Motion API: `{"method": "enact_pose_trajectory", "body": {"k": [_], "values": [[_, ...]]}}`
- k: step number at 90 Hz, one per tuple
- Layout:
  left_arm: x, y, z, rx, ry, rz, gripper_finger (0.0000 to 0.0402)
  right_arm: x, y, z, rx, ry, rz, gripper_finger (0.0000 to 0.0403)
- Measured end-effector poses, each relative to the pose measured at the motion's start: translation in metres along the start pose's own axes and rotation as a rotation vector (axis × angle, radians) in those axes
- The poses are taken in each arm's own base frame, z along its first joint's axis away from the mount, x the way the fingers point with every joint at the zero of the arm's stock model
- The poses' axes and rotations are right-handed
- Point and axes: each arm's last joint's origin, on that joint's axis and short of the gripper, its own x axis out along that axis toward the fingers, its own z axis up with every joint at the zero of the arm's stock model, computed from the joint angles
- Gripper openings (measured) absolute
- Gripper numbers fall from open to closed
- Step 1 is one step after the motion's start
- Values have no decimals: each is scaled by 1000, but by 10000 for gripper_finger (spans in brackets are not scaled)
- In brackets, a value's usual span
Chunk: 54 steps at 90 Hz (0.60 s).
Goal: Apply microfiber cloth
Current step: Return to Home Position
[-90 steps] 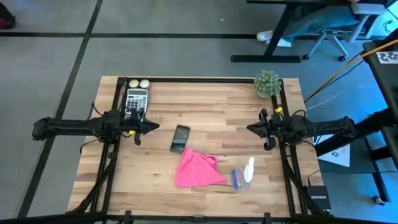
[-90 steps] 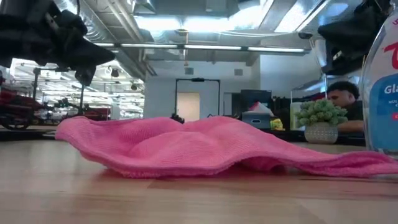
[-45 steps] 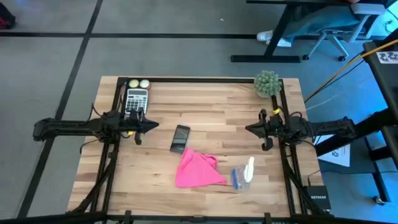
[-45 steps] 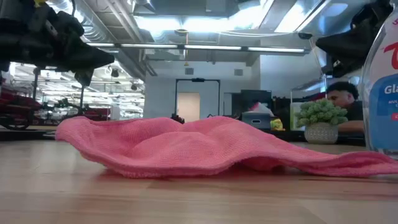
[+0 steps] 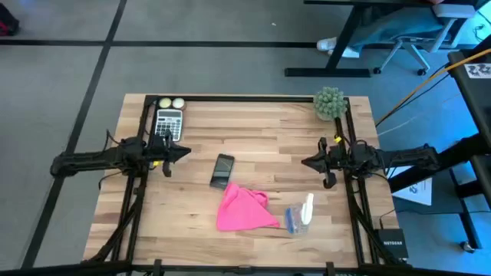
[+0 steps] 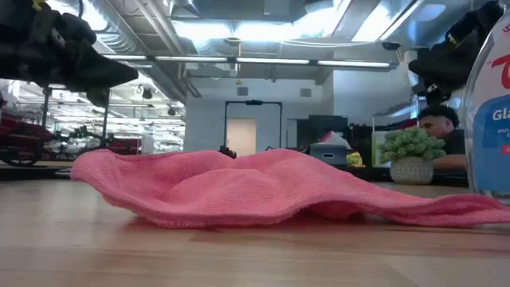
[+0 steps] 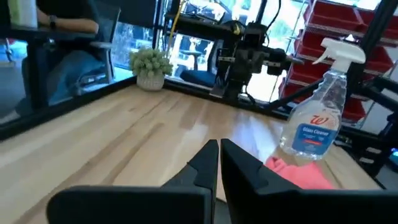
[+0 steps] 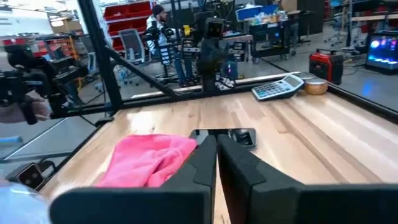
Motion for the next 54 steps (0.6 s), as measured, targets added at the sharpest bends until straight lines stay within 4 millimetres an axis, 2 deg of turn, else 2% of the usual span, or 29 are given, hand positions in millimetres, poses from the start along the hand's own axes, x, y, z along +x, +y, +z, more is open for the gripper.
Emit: {"method": "enact_pose_trajectory", "body": {"k": [17, 42, 54], "values": [[0, 0, 0, -32, 1, 0, 0, 0, 0, -1, -35, 12, -1, 0], [0, 0, 0, -46, 1, 0, 0, 0, -3, -1, -109, 10, -111, 0], [0, 0, 0, -45, 1, 0, 0, 0, -3, -2, -64, 12, -90, 1]]}}
